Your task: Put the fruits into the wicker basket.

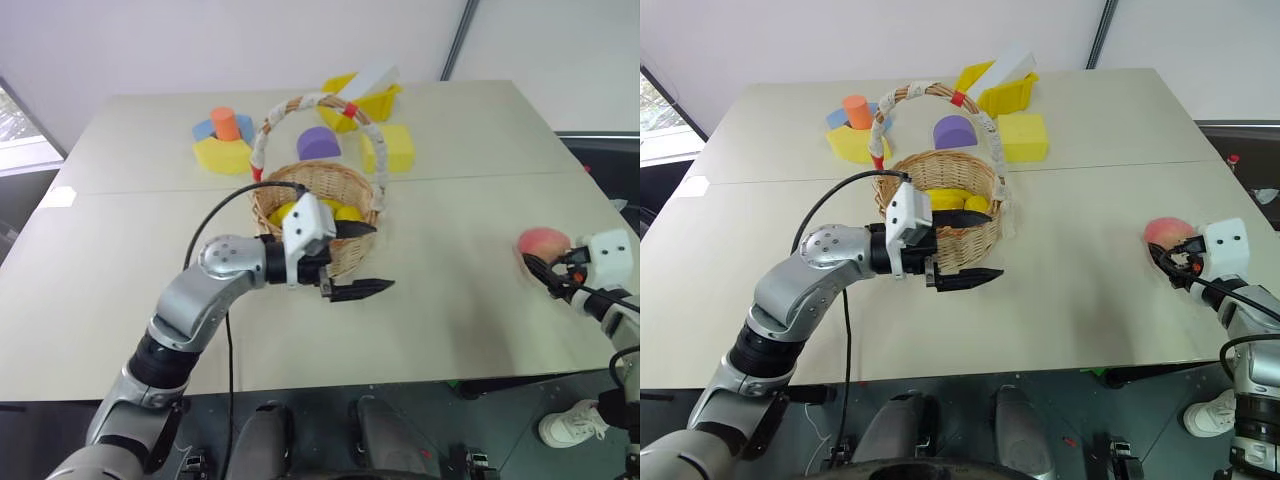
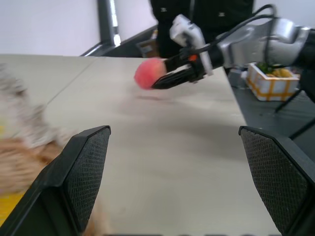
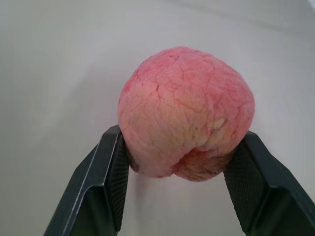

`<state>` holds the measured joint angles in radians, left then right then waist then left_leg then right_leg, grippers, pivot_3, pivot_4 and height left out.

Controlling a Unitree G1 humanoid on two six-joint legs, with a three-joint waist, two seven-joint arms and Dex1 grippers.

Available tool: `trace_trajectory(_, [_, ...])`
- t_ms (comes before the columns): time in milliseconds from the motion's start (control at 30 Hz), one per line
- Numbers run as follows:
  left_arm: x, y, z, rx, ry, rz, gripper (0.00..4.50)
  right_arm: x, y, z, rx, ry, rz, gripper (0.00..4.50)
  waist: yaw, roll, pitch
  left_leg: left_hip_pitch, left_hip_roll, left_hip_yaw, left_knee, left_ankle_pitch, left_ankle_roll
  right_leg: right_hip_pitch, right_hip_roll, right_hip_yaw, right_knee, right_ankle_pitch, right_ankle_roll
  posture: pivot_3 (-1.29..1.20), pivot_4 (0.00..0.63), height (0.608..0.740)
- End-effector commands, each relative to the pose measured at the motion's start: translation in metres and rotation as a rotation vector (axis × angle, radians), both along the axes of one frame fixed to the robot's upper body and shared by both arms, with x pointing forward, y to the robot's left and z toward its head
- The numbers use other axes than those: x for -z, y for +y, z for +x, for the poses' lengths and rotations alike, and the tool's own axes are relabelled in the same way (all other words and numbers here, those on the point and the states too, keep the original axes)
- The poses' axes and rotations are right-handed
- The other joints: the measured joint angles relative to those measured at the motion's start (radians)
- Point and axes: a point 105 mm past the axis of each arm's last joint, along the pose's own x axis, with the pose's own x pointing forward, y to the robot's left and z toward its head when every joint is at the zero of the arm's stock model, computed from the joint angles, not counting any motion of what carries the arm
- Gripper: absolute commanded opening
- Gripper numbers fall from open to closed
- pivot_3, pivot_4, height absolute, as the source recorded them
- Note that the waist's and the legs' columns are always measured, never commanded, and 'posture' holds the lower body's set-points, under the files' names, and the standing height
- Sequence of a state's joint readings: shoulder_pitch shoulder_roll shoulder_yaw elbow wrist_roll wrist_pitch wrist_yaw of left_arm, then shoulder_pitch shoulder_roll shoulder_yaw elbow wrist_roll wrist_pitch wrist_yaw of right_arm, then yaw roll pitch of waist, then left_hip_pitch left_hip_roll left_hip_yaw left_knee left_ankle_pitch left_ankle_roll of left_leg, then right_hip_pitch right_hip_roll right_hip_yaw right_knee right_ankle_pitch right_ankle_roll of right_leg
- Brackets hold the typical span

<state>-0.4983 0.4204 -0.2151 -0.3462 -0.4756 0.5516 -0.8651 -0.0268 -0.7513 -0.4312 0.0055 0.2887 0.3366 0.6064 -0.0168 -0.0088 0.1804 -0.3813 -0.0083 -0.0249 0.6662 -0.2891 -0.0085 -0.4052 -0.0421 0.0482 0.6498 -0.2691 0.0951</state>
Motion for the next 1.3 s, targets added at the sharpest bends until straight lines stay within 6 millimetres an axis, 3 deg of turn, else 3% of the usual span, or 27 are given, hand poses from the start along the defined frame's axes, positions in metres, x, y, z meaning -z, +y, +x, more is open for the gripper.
trace_trajectory(33, [-0.01,0.034,0.007,-0.094,-0.013,-0.044,4.5,-0.043,0.065,-0.012,-0.321,-0.1,-0.085,2.19,-0.003,0.0,0.0,0.0,0.001,0.0,0.0,0.0,0.0,0.0,0.0,0.0,0.0,0.0,0.0,0.0,0.15,0.74])
trace_trajectory(167, [-0.011,0.089,0.013,-0.227,0.012,-0.053,4.5,-0.077,0.152,-0.036,-0.682,-0.146,0.043,2.19,-0.006,0.0,0.001,0.001,0.003,0.0,0.0,0.0,0.0,0.0,0.0,0.0,0.0,0.0,0.0,0.0,0.15,0.74])
trace_trajectory(267, [-0.01,0.114,0.011,-0.278,0.017,-0.016,4.5,-0.089,0.199,-0.03,-0.791,-0.167,0.101,2.19,-0.007,-0.001,0.001,0.002,0.003,0.0,0.0,0.0,0.0,0.0,0.0,-0.001,0.0,0.0,0.0,0.0,0.15,0.74])
trace_trajectory(433, [-0.013,0.124,0.01,-0.329,0.001,-0.004,4.5,-0.086,0.24,0.001,-0.752,-0.135,0.127,2.19,0.012,-0.003,0.001,-0.003,0.0,-0.003,0.0,0.0,0.0,-0.001,-0.004,-0.004,-0.001,0.0,-0.001,0.0,0.15,0.74])
trace_trajectory(600, [-0.011,0.12,0.006,-0.343,-0.003,-0.018,4.5,-0.084,0.274,0.021,-0.739,-0.14,0.14,2.19,0.006,-0.004,0.0,-0.012,-0.002,-0.003,0.0,0.0,-0.001,-0.01,-0.007,-0.004,-0.001,0.0,-0.001,0.0,0.15,0.74])
trace_trajectory(633, [-0.011,0.118,0.007,-0.346,-0.005,-0.021,4.5,-0.085,0.277,0.023,-0.738,-0.143,0.136,2.19,0.005,-0.004,0.0,-0.012,-0.002,-0.003,0.0,0.0,-0.001,-0.011,-0.007,-0.003,-0.001,0.0,-0.001,0.0,0.15,0.74])
trace_trajectory(767, [-0.013,0.112,0.007,-0.343,-0.004,-0.045,4.5,-0.086,0.282,0.025,-0.74,-0.148,0.127,4.17,0.004,-0.004,0.0,-0.012,-0.001,-0.003,0.0,0.0,-0.001,-0.012,-0.007,-0.003,-0.001,0.0,-0.001,0.0,0.15,0.74])
trace_trajectory(800, [-0.013,0.111,0.007,-0.341,-0.003,-0.046,4.5,-0.088,0.282,0.025,-0.741,-0.158,0.119,4.46,0.003,-0.004,0.0,-0.012,-0.001,-0.003,0.0,0.0,-0.001,-0.012,-0.007,-0.003,-0.001,0.0,-0.001,0.0,0.15,0.74])
trace_trajectory(967, [-0.013,0.108,0.009,-0.333,0.001,-0.054,4.5,-0.111,0.281,-0.005,-0.876,-0.3,0.076,4.46,0.004,-0.003,0.0,-0.012,-0.001,-0.002,0.0,0.0,-0.001,-0.012,-0.007,-0.004,0.0,0.001,-0.001,0.0,0.15,0.74])
trace_trajectory(1033, [-0.011,0.108,0.01,-0.334,0.008,-0.056,4.5,-0.113,0.265,-0.027,-0.926,-0.287,0.11,4.46,0.007,-0.003,0.0,-0.012,-0.001,-0.002,0.0,0.0,-0.001,-0.012,-0.007,-0.004,-0.001,0.0,-0.001,0.0,0.15,0.74])
trace_trajectory(1100, [-0.01,0.108,0.012,-0.332,0.014,-0.062,4.5,-0.11,0.249,-0.036,-0.909,-0.258,0.148,4.46,0.007,-0.004,0.0,-0.012,-0.001,-0.004,-0.001,0.0,0.0,-0.01,-0.007,-0.005,-0.002,0.0,-0.001,0.0,0.15,0.74])
trace_trajectory(1200, [-0.009,0.105,0.014,-0.327,0.02,-0.072,4.5,-0.098,0.222,-0.024,-0.767,-0.216,0.175,4.46,0.001,-0.004,0.0,-0.01,-0.001,-0.004,0.0,0.0,0.0,-0.007,-0.007,-0.005,-0.003,0.001,-0.001,0.0,0.15,0.74])
trace_trajectory(1300, [-0.009,0.102,0.015,-0.316,0.021,-0.081,4.5,-0.089,0.21,-0.005,-0.65,-0.218,0.228,4.46,-0.005,-0.004,0.0,-0.007,0.0,-0.002,0.0,0.0,0.0,-0.006,-0.005,-0.004,-0.001,0.001,-0.001,0.0,0.15,0.74])
